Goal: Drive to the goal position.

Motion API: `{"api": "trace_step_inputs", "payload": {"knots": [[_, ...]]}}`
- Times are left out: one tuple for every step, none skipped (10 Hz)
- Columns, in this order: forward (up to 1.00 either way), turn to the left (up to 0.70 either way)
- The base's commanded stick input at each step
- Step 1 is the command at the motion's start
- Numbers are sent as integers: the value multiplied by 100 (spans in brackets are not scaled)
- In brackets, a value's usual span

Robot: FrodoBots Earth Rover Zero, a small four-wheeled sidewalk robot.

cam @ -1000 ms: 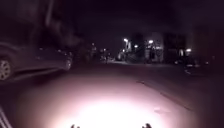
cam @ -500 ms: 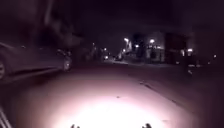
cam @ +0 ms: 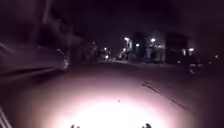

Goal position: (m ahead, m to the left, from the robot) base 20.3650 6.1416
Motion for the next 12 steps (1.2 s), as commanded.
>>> {"api": "trace_step_inputs", "payload": {"knots": [[50,-45],[50,-50],[50,-13],[50,0],[50,0],[50,0],[50,0],[50,0],[50,0],[50,0],[50,0],[50,0]]}}
